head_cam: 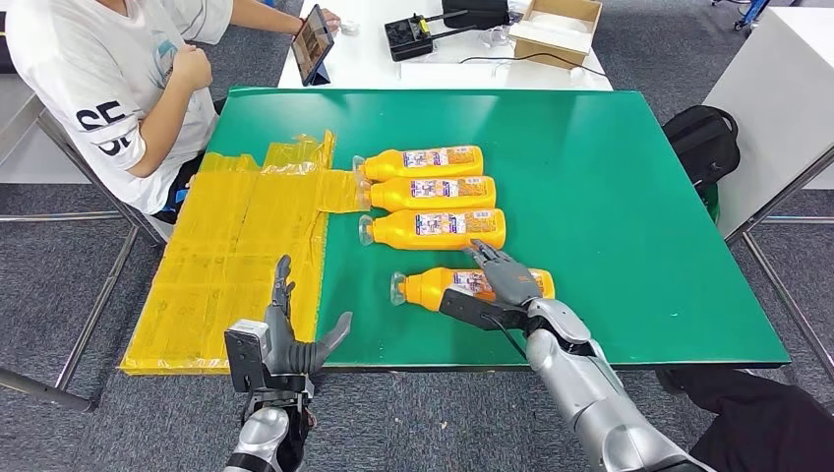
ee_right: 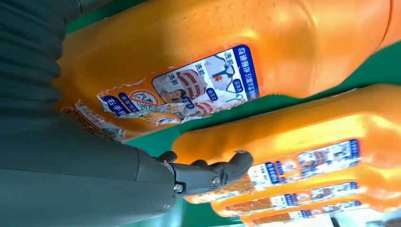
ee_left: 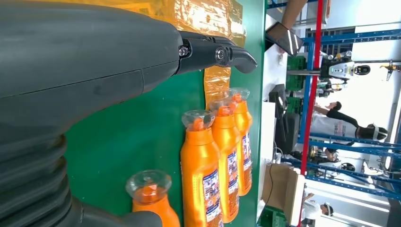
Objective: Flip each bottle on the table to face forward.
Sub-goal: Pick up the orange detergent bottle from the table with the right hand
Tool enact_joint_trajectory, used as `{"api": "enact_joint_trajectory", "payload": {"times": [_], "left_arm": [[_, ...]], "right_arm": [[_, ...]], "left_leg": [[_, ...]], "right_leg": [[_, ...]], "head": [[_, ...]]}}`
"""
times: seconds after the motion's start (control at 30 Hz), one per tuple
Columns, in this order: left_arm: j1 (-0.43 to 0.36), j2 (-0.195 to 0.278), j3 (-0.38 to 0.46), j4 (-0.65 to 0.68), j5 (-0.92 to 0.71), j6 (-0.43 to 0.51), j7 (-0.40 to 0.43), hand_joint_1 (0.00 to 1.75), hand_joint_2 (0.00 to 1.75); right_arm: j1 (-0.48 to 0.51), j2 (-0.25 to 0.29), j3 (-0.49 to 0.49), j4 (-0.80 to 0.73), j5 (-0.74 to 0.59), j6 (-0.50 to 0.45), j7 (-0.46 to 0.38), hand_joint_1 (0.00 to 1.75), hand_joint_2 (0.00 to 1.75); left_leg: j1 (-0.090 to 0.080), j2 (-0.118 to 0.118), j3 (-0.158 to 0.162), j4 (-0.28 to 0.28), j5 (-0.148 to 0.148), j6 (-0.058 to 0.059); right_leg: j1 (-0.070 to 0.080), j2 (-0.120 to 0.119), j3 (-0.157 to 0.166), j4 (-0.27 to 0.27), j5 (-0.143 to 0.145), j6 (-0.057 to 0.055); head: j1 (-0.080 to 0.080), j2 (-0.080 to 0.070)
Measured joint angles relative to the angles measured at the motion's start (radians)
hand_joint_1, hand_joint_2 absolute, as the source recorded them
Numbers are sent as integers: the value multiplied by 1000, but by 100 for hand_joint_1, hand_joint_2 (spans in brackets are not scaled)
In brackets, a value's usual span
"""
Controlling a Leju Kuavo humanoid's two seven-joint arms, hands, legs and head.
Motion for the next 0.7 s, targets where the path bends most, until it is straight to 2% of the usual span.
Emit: {"api": "enact_joint_trajectory", "payload": {"times": [0.37,0.7], "left_arm": [[-1,0,0,8,8,0,0,0,175],[-1,0,2,11,12,-6,0,0,175]], "right_arm": [[-23,-21,18,6,-4,20,0,0,175],[-86,-81,69,-8,-61,131,-13,0,175]], "left_leg": [[0,0,0,0,0,0],[0,0,-1,0,0,0]], "right_leg": [[0,0,-1,0,0,0],[0,0,-1,0,0,0]], "head": [[0,0],[0,0]]}}
